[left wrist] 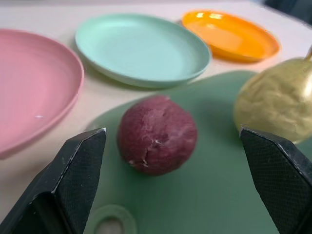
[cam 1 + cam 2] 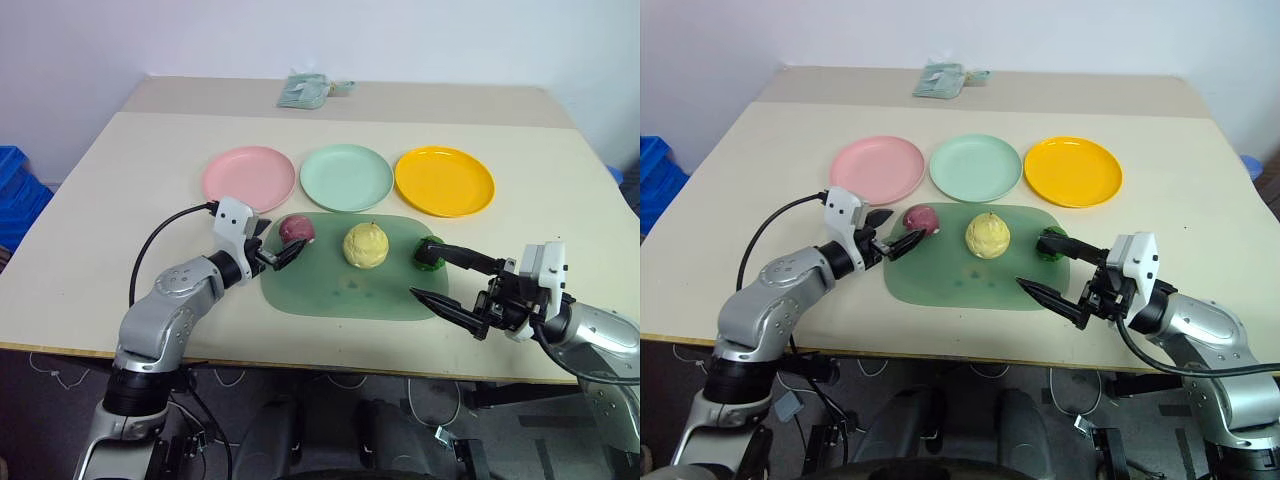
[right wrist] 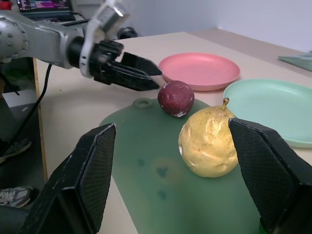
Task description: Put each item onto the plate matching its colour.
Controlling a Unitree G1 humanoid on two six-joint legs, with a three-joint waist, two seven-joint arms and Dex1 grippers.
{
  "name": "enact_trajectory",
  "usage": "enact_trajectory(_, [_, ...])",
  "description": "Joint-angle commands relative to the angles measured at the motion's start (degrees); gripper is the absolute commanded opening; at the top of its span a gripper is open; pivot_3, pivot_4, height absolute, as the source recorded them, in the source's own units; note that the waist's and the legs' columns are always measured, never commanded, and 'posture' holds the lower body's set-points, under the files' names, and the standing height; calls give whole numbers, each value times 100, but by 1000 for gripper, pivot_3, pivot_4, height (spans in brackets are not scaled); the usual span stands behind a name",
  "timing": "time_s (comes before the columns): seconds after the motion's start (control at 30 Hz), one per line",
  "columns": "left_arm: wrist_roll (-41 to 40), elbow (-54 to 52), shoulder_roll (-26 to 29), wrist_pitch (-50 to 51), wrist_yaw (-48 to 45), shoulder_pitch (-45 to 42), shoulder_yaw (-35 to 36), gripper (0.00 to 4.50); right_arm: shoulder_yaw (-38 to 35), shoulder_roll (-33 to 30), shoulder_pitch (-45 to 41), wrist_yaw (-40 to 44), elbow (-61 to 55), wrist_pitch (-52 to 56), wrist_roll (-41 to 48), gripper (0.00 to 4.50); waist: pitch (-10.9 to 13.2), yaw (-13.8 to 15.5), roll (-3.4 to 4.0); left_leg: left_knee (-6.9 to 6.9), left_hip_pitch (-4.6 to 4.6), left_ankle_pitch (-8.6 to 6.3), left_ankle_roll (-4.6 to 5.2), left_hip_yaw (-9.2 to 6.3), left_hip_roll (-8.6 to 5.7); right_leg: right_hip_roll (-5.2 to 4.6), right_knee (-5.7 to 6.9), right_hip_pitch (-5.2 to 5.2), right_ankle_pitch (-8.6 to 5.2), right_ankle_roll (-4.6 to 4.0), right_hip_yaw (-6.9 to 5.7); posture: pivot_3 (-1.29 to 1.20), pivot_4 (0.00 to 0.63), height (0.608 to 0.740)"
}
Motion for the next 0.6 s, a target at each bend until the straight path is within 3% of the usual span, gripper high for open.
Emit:
enact_trajectory(0.03, [324,270,-144,56,241,-383,-170,4500,-33,55,-77,4,-19,-171,-14,3750,0,-1,0,2,0,0,0,0,0,0,1,1,1,1,0,0,150,740])
enact_trajectory(0.17, [523,696,-349,91,396,-637,-229,4500,14,77,-92,-31,-27,-197,-45,3750,1,-3,-1,4,0,0,0,0,-1,0,-1,3,5,8,0,0,150,740])
enact_trajectory(0.27, [603,831,-418,88,353,-660,-269,3618,39,88,-91,-62,-63,-189,-48,3792,1,-15,-1,2,0,0,0,0,0,1,-1,1,10,16,0,0,150,740])
enact_trajectory(0.33, [668,871,-416,72,314,-640,-292,2621,52,92,-88,-88,-89,-178,-53,3792,1,-7,-1,2,0,0,0,0,0,1,-1,1,10,17,0,0,150,740])
enact_trajectory(0.4, [725,885,-418,31,299,-631,-289,2152,59,86,-93,-114,-91,-179,-71,3792,1,-7,-1,3,0,0,0,0,0,0,-1,2,9,15,0,0,150,740])
enact_trajectory(0.6, [709,952,-807,-385,838,-818,389,2083,94,81,-196,-179,-35,-176,-90,3792,1,-1,-2,3,-1,0,0,0,0,-3,-2,2,4,4,1,0,150,740])
